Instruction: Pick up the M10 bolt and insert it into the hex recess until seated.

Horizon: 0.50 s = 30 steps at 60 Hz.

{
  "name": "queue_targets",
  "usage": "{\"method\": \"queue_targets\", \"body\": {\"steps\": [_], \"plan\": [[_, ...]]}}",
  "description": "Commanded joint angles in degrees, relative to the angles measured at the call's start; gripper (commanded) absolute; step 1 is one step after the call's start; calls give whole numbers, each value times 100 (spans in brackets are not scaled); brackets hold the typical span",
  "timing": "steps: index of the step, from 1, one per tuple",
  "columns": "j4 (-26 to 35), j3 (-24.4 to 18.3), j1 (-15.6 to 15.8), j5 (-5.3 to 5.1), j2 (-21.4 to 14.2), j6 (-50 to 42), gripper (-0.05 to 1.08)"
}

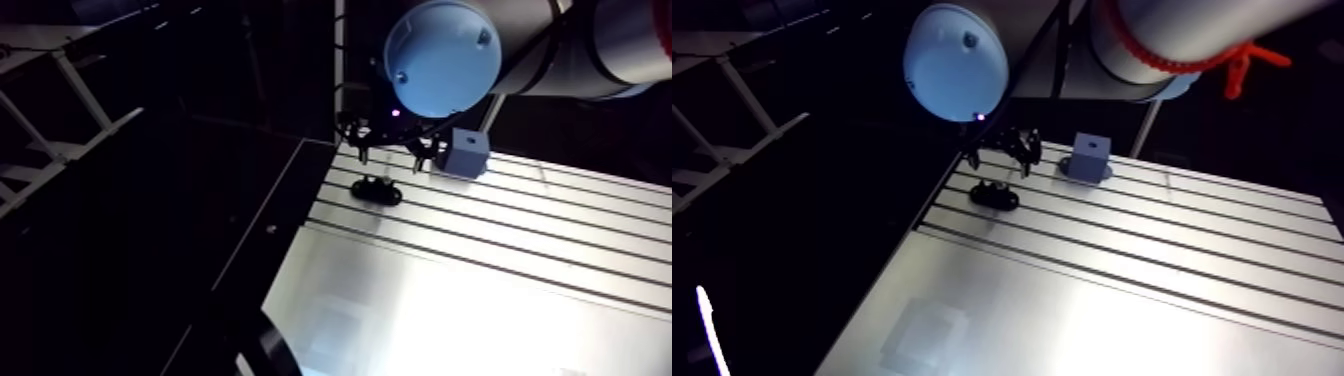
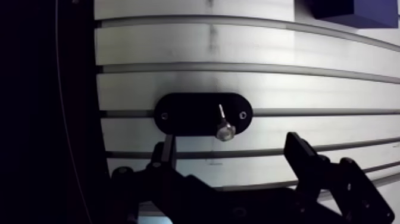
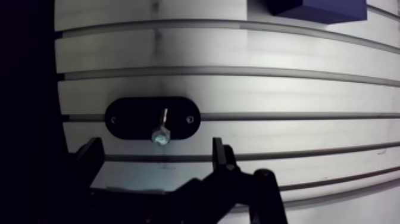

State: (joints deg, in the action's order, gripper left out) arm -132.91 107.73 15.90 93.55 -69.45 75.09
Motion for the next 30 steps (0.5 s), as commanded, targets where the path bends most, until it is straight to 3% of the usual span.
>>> {"method": "queue_targets", "body": {"steps": [1,30], "plan": [[-12,7,19,1,32,-8,6],[-144,51,12,-26,77,-17,20]]}}
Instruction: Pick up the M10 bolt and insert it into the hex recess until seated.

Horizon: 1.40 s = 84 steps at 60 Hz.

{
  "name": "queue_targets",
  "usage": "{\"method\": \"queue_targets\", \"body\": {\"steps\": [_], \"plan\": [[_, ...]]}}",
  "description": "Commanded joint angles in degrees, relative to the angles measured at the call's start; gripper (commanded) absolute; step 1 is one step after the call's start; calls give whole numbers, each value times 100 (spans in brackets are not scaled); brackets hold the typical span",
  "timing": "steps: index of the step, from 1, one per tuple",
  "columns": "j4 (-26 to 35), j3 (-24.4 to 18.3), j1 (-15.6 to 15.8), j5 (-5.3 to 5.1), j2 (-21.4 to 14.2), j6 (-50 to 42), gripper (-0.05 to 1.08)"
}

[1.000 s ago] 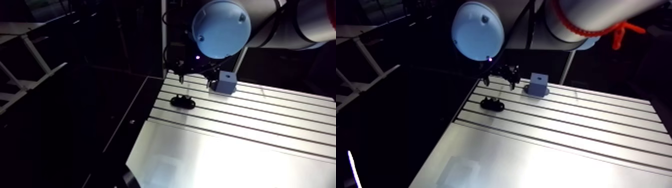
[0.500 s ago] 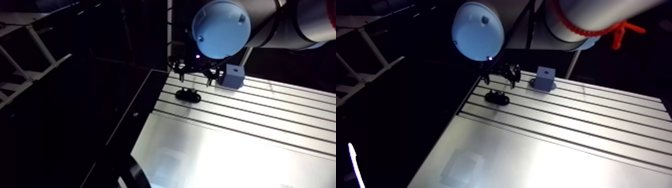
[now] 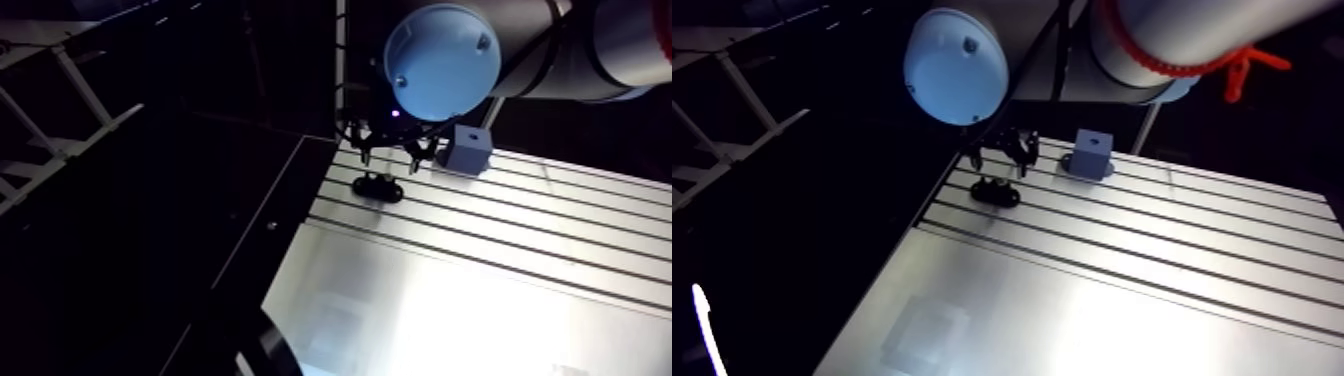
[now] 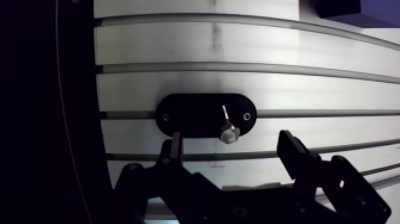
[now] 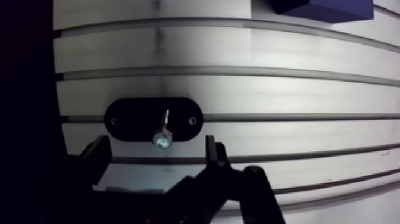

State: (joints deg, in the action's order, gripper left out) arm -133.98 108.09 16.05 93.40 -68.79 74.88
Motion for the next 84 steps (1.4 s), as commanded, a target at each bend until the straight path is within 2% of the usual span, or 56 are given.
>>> {"method": "queue_targets", "body": {"steps": [1,16,25,29,38,44,84], "plan": [[-37,15,-4,-11,11,4,20],[-73,15,-5,-11,46,4,31],[-73,48,-5,-36,55,37,32],[-80,50,-5,-37,64,57,38],[-81,50,-5,-37,80,65,38],[-81,50,-5,-37,82,66,43],[-98,101,-14,16,108,-21,46]]}}
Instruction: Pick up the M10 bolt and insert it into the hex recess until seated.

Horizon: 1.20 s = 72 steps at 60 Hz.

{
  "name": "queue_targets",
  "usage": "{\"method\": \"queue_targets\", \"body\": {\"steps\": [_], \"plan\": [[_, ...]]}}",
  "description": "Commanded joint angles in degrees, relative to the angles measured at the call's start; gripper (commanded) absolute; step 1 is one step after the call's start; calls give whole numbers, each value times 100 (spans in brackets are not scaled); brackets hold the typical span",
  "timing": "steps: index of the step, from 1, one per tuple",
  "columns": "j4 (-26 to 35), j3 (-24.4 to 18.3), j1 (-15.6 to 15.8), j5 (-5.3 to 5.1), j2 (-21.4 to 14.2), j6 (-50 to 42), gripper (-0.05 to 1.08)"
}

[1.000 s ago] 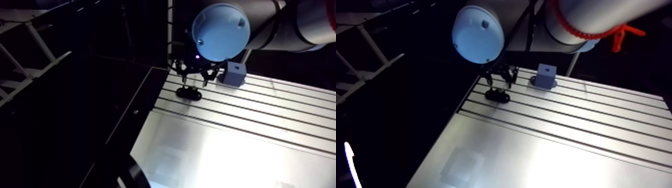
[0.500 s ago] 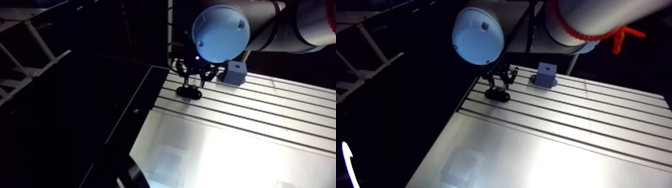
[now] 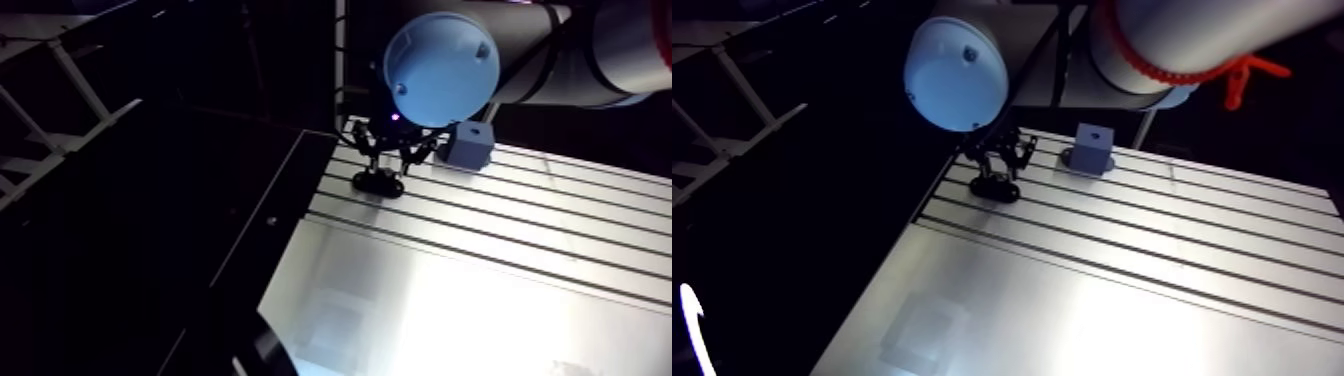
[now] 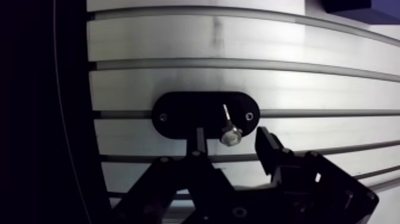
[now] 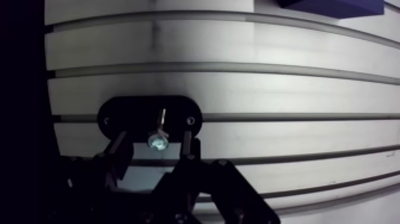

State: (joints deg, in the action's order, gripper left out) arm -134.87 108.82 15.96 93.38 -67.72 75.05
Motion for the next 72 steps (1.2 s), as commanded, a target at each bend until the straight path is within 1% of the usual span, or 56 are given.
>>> {"method": "queue_targets", "body": {"steps": [1,3,9,21,55,62,72], "plan": [[-8,29,-5,18,1,-38,46],[-105,55,-5,3,1,-39,46],[-292,83,-5,11,1,-30,45],[-308,101,-5,1,-16,-30,47],[-291,117,-5,17,-8,-30,47],[-299,118,-5,26,1,-30,50],[-290,118,-5,18,17,-14,50]]}}
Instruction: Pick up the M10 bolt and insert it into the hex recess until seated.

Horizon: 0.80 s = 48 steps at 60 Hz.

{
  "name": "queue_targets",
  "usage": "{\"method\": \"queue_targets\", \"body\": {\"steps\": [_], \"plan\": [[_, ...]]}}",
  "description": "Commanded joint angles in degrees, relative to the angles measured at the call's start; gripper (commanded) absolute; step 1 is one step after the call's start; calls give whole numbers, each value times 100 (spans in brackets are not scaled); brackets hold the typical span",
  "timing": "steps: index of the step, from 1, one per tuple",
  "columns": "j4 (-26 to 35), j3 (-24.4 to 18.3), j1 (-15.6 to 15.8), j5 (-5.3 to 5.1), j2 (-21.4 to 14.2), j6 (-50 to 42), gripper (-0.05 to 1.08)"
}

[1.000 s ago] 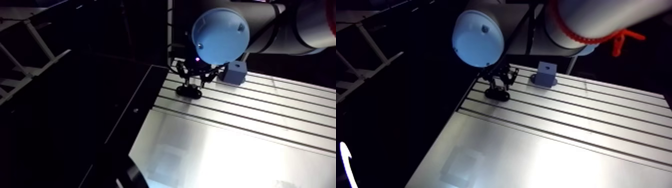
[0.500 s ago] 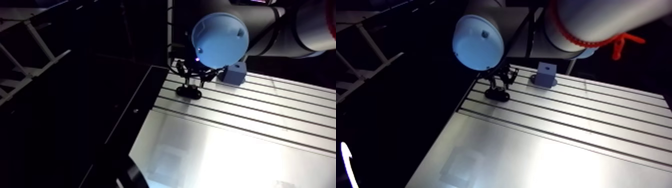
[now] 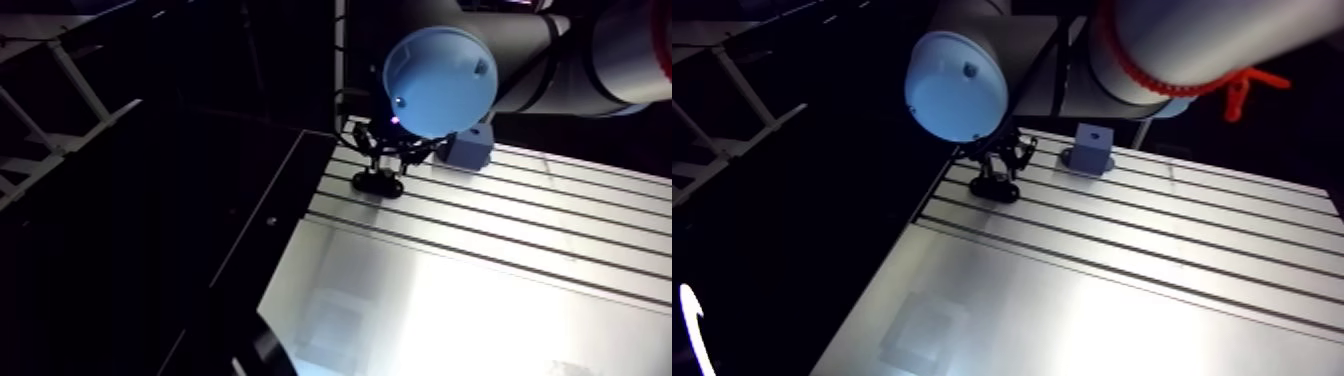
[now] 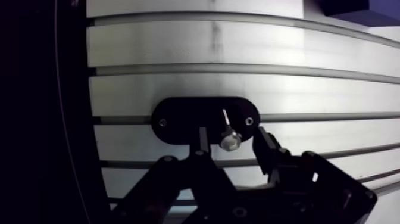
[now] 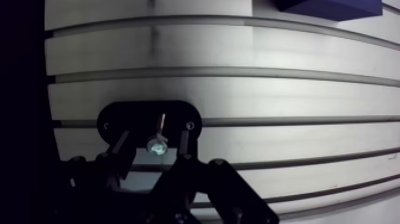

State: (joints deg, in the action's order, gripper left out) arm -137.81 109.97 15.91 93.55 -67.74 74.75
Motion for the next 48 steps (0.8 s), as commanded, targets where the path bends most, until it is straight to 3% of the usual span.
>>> {"method": "queue_targets", "body": {"steps": [1,48], "plan": [[10,2,0,9,20,17,51],[12,-6,0,1,12,17,68]]}}
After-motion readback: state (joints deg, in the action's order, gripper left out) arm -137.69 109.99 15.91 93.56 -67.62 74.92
